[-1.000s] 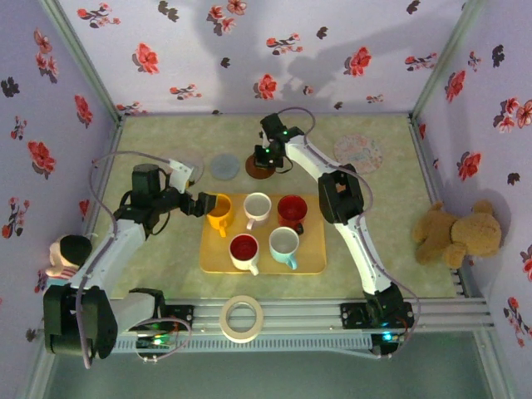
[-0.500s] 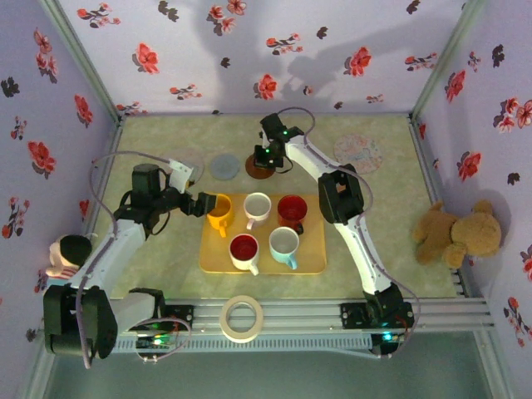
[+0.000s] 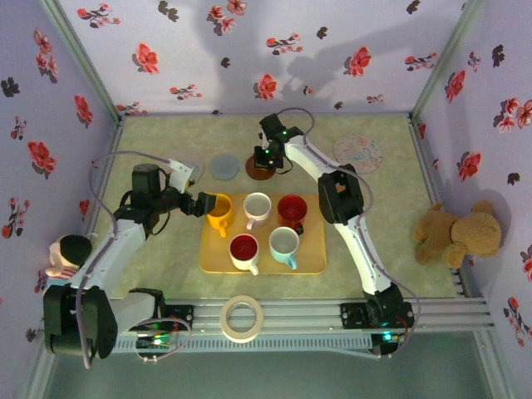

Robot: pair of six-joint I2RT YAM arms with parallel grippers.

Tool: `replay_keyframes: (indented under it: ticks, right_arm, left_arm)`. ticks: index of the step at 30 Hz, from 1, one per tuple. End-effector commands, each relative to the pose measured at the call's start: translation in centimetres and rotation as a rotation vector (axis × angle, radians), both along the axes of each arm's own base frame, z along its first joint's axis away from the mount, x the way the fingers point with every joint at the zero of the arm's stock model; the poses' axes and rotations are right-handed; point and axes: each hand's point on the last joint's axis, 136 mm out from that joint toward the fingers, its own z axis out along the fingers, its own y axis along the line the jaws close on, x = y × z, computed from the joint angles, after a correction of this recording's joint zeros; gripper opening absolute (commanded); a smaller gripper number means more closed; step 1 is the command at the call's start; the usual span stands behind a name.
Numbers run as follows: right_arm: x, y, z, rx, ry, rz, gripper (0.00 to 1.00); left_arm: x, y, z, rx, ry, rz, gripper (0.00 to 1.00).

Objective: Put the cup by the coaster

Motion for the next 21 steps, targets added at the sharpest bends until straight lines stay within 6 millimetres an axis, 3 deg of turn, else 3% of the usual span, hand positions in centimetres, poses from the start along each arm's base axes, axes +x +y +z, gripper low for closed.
replay_keyframes:
  ticks: [1,12,21]
  right_arm:
    - [-2.0,-0.8,-0.2,-0.065,0.053,0.019,0.14]
    - [-1.0,-1.4,3.3,-0.060,-0.017,0.000,0.23]
    - [-0.3,-3.4,10.6,-0.067,-0.150,-0.007,0.30]
  left_arm:
    - [0.3,-0.4,1.3,-0.003,-0.055,-0.016,1.00]
    - [0.4,-0.5,3.1,-0.012,-0.095,-0.020,1.00]
    - [0.3,-1.2,6.7,-0.021,-0.170,-0.044,1.00]
